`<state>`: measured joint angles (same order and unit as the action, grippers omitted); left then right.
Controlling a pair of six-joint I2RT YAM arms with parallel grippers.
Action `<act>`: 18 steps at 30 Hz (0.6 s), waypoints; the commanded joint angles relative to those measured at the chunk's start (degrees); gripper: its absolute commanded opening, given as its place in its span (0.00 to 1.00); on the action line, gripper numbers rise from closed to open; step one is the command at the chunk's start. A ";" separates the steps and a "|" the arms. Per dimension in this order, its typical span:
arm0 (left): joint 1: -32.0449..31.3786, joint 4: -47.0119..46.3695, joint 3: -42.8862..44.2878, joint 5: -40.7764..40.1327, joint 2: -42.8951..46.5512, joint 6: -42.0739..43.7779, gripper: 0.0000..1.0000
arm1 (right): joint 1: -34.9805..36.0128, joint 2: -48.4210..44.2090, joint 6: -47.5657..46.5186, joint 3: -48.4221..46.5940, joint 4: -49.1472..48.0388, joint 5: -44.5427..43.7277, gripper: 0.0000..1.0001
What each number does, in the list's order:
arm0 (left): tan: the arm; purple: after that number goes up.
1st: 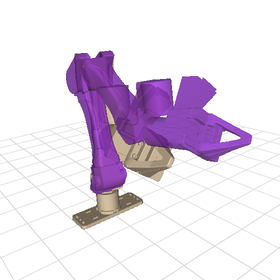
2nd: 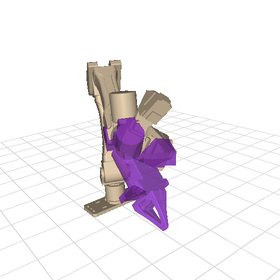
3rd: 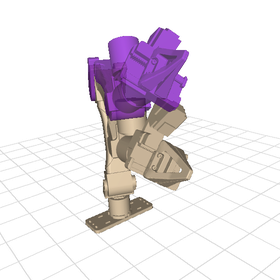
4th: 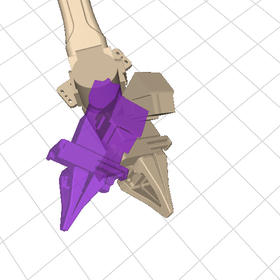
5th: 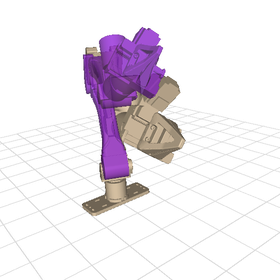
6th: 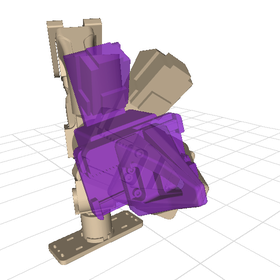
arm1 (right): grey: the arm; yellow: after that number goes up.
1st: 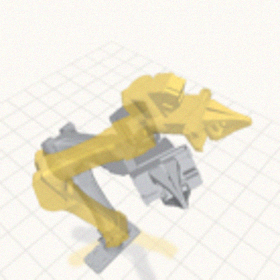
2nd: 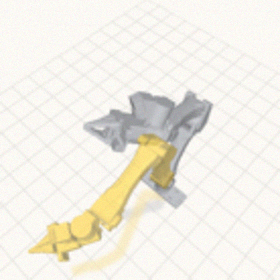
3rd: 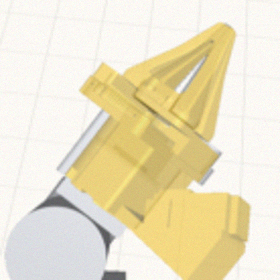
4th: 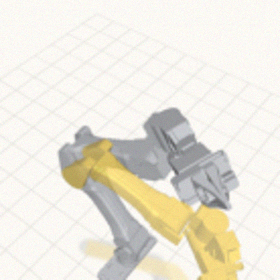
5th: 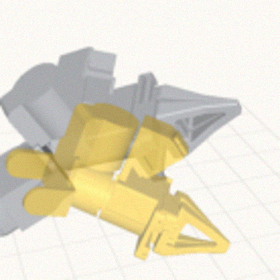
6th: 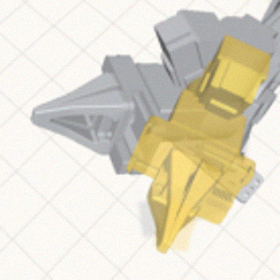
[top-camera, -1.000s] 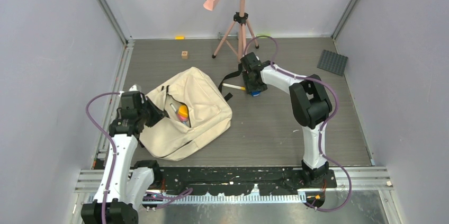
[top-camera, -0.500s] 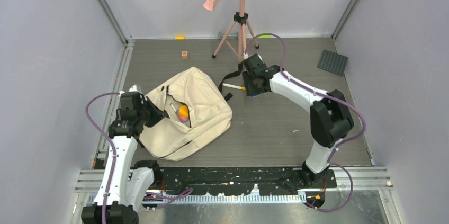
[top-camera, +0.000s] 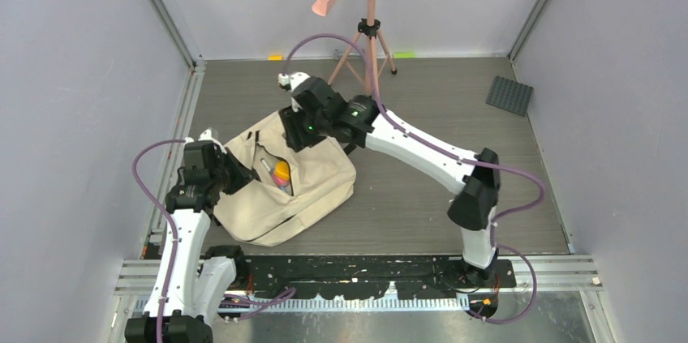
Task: Pack the student bag
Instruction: Pick up the stationery from the center of the board, then place the stationery in the student bag.
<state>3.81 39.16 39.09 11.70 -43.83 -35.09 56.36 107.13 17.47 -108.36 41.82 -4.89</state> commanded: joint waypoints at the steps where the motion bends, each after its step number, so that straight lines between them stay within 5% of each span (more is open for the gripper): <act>1: 0.16 -3.76 1.19 2.83 0.62 2.07 0.00 | 2.54 9.04 1.33 -15.03 8.08 7.04 0.30; 8: 0.04 -4.56 1.04 3.69 1.09 2.92 0.00 | 5.21 21.82 1.73 -30.63 16.79 14.25 0.32; 18: -0.45 -4.84 0.40 3.90 1.12 3.05 0.00 | 5.78 27.19 3.22 -35.22 17.58 13.27 0.34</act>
<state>3.70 37.54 38.96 14.59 -43.83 -32.97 62.22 134.65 19.68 -139.90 59.22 8.56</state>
